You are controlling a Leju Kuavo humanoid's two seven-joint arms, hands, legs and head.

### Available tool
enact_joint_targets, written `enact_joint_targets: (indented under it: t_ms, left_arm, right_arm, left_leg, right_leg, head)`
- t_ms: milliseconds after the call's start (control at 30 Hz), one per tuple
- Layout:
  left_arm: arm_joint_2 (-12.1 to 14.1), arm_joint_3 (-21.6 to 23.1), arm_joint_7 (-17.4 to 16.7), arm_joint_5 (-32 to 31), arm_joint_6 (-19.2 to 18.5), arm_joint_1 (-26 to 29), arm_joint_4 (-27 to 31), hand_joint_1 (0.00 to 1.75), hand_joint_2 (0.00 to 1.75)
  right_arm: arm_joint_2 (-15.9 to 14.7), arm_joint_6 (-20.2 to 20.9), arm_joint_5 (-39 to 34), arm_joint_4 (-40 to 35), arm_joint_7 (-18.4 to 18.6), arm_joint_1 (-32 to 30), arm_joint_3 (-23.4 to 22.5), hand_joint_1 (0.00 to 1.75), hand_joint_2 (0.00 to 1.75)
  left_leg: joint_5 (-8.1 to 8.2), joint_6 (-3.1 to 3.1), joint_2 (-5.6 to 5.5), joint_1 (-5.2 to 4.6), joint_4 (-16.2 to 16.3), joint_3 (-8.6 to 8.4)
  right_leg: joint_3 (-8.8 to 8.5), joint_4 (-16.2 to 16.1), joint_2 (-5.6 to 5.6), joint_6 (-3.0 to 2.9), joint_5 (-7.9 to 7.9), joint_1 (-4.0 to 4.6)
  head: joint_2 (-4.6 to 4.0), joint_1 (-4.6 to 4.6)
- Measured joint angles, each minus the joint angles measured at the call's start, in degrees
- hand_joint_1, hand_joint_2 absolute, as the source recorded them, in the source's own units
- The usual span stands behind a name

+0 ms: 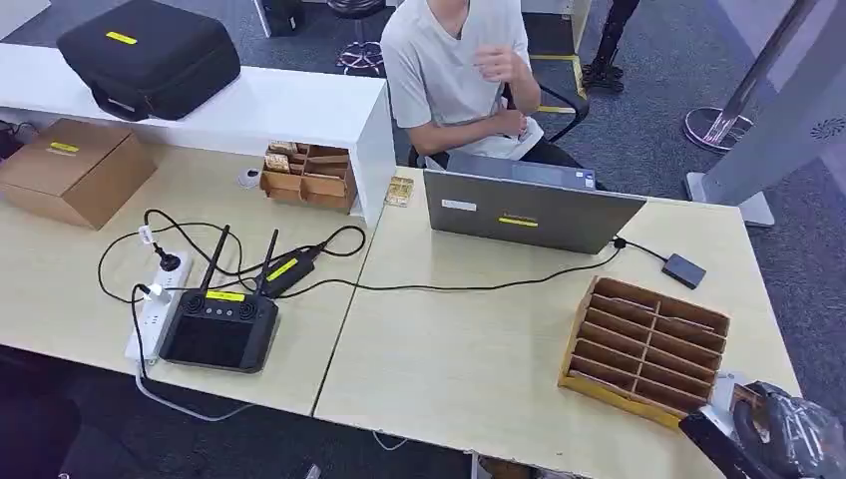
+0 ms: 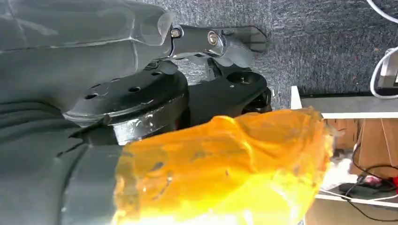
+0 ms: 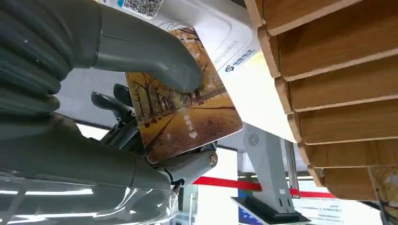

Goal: Pass the card to the sensor for recognition and then transmit it.

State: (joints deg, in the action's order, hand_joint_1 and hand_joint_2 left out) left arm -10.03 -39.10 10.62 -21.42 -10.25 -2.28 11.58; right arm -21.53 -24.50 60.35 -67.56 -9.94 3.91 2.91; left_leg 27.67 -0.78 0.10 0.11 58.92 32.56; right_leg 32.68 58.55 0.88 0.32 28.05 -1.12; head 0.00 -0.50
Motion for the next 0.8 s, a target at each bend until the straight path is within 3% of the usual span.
enact_joint_targets:
  t_ms: [367, 533, 800]
  left_arm:
    - [0.0, -0.1, 0.0, -0.2, -0.1, 0.0, 0.0, 0.0, 0.0]
    - [0.1, -0.1, 0.0, -1.0, -0.3, 0.0, 0.0, 0.0, 0.0]
    - [0.4, -0.2, -0.2, -1.9, -0.3, -0.1, 0.0, 0.0, 0.0]
  right_arm:
    - [0.7, -1.5, 2.1, 2.8, -0.5, 0.9, 0.0, 1.75, 1.75]
    - [0.3, 1.5, 0.9, -0.9, -0.2, 2.8, 0.3, 1.75, 1.75]
    - [-4.0, 9.1, -3.1, -6.3, 1.7, 18.7, 3.6, 1.75, 1.75]
  left_leg:
    - [0.0, 0.0, 0.04, 0.02, 0.0, -0.07]
    - [-0.11, 0.05, 0.12, -0.03, 0.0, 0.06]
    - [-0.36, 0.06, 0.23, -0.03, 0.0, 0.25]
  right_leg:
    - [-0.13, 0.0, -0.05, 0.04, -0.04, 0.01]
    - [0.0, 0.0, -0.13, 0.04, -0.23, -0.05]
    - [0.31, 0.0, -0.23, -0.03, -0.45, -0.04]
  head:
    - [0.0, 0.0]
    - [0.0, -0.02]
    - [0.0, -0.04]
